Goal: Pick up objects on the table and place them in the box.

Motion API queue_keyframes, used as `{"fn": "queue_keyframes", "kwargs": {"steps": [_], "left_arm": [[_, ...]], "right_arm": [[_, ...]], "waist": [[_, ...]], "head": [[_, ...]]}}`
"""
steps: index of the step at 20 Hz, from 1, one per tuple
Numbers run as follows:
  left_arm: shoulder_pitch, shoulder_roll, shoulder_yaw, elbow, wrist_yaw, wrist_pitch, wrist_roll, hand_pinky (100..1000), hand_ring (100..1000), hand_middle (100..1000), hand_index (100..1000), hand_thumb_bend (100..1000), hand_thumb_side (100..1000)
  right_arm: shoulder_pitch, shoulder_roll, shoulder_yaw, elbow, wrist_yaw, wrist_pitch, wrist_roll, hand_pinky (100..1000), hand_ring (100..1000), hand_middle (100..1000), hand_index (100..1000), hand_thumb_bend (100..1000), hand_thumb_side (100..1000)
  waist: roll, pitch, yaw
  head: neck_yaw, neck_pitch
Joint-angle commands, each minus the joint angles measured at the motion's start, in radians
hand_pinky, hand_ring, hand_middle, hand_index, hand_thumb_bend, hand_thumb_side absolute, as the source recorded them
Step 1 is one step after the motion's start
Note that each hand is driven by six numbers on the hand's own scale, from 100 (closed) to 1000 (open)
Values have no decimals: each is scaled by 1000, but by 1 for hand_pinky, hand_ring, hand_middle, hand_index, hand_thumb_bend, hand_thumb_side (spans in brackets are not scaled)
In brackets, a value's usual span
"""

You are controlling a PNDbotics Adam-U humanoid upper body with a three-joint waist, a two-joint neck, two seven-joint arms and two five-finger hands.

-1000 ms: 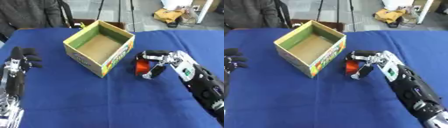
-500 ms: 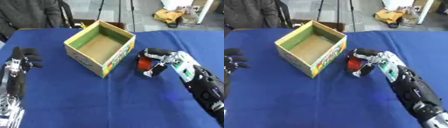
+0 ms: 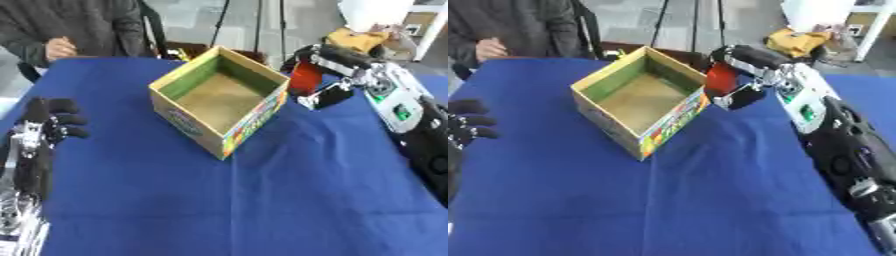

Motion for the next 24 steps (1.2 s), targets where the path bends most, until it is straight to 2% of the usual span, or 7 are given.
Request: {"fn": "queue_keyframes", "kwargs": {"steps": [1,6,17,20,21,22,24], "left_arm": [[-34,-7,-11,-39,-6,-3,-12,522,591,589,695,645,829],[-69,-41,-29,-61,-7,-1,-31,523,592,590,695,648,827],[-85,-64,-41,-69,2,1,-48,523,591,589,695,650,828],[-82,-63,-41,-67,1,1,-48,523,583,589,695,650,828],[-80,-61,-41,-67,1,1,-48,523,583,589,695,648,820],[-77,-59,-39,-66,0,1,-46,523,583,589,695,650,827],[-68,-55,-34,-64,-2,0,-42,523,583,589,694,650,828]], "right_arm": [[-31,-10,-20,-31,22,34,-65,410,495,702,820,100,100],[-30,40,29,40,150,46,-242,465,526,718,833,100,149],[-18,111,35,146,319,-94,-71,988,1000,960,923,100,510],[-20,102,23,111,296,-75,-113,976,1000,956,916,100,483],[-20,98,21,88,275,-63,-141,935,1000,926,902,100,687],[-19,93,19,58,245,-48,-172,902,1000,904,892,100,456],[-17,78,18,-8,172,-15,-221,792,953,856,864,100,440]], "waist": [[5,-10,31],[9,7,119],[9,26,159],[9,21,144],[9,19,136],[9,16,125],[12,9,95]], "head": [[-33,-36],[-97,-60],[-145,-68],[-142,-66],[-139,-66],[-135,-64],[-117,-58]]}}
